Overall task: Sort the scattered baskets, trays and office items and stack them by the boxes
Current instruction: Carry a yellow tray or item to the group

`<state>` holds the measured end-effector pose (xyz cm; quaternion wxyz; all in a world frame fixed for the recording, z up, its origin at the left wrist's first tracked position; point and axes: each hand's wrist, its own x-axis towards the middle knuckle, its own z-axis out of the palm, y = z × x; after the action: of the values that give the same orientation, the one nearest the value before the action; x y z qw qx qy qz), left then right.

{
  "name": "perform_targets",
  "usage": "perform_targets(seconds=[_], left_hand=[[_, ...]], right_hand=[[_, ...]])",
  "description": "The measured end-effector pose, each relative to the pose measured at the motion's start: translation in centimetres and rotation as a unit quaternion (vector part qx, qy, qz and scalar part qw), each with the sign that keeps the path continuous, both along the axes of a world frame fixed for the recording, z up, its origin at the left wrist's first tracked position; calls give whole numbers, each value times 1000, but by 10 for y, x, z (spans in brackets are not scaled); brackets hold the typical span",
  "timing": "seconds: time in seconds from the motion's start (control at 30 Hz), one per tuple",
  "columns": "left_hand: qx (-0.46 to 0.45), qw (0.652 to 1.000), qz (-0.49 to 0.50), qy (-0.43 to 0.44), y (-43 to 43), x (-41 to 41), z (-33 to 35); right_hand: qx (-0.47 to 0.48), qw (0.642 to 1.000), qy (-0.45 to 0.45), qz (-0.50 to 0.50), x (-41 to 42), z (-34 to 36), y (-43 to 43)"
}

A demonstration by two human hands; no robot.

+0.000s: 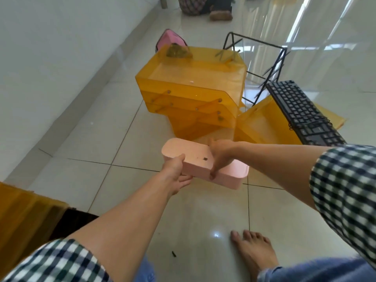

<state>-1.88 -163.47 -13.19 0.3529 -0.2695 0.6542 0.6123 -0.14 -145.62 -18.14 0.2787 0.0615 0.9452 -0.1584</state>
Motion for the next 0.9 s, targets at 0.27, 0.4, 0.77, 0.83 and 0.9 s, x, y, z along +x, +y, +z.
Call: perform_targets(seconds=[0.27, 0.4, 0.77, 0.83, 0.9], left_hand=[[-30, 991, -132, -5, 39, 11, -7], [-32, 987, -149, 50, 67, -5, 13], [-6, 983, -108, 148, 123, -76, 113], [-24, 983, -106, 151, 127, -81, 120], [-42, 982, -105, 149, 130, -84, 121]], right_hand=[[-99, 990, 21, -98, 197, -148, 11], [-120, 988, 21, -93, 191, -151, 9], [-160, 975, 82, -132, 181, -157, 10], [-67, 963, 200, -168, 97, -78, 50], [60, 946, 250, -197, 0, 18, 86]])
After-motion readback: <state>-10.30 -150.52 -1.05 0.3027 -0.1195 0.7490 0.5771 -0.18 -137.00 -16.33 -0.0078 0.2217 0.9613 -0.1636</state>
